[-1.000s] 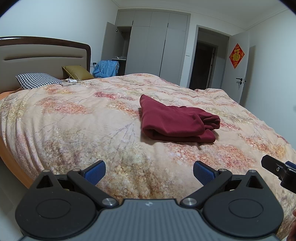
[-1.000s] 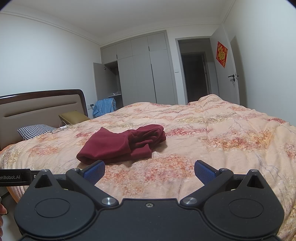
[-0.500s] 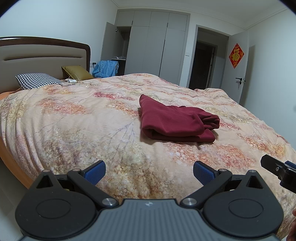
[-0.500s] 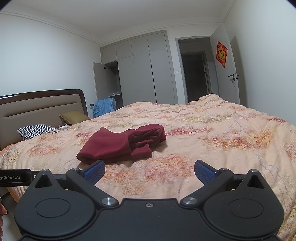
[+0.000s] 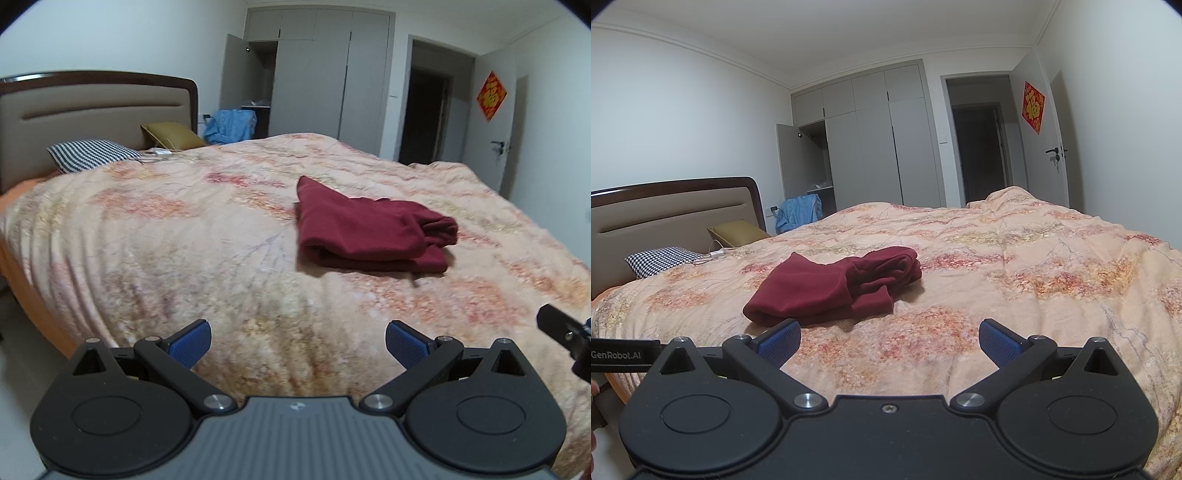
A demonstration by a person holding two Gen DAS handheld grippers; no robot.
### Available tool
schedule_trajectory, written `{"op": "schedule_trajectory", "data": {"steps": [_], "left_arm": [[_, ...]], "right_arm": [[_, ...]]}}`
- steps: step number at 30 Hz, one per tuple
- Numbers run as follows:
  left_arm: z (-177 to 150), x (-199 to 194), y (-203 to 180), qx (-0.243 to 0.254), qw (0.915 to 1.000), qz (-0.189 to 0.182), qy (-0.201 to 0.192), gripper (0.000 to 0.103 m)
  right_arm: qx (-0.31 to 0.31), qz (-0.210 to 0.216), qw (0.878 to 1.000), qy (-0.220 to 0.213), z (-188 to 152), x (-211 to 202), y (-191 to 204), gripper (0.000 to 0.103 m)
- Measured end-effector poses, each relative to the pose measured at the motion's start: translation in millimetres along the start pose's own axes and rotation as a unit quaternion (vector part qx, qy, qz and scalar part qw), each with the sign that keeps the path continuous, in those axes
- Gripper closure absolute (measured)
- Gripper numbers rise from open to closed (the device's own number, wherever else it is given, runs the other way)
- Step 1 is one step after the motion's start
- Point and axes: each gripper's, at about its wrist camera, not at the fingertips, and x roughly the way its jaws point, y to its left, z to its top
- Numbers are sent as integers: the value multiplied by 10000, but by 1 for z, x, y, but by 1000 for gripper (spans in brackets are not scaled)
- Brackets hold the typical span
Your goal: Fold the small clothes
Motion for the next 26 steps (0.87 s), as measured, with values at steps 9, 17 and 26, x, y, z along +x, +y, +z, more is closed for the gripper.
{"op": "schedule_trajectory", "data": {"steps": [9, 17, 26], "left_arm": [[-1, 1, -2, 105, 9999, 34, 38, 0], [-2, 0, -4, 158, 9999, 12, -7, 0], [-1, 0, -2, 131, 9999, 47, -1, 0]], "right_arm": [[22, 14, 10000, 28, -2, 0, -2, 0], [39, 12, 10000, 39, -1, 1, -3, 1], [41, 15, 10000, 46, -1, 1, -3, 1]]}}
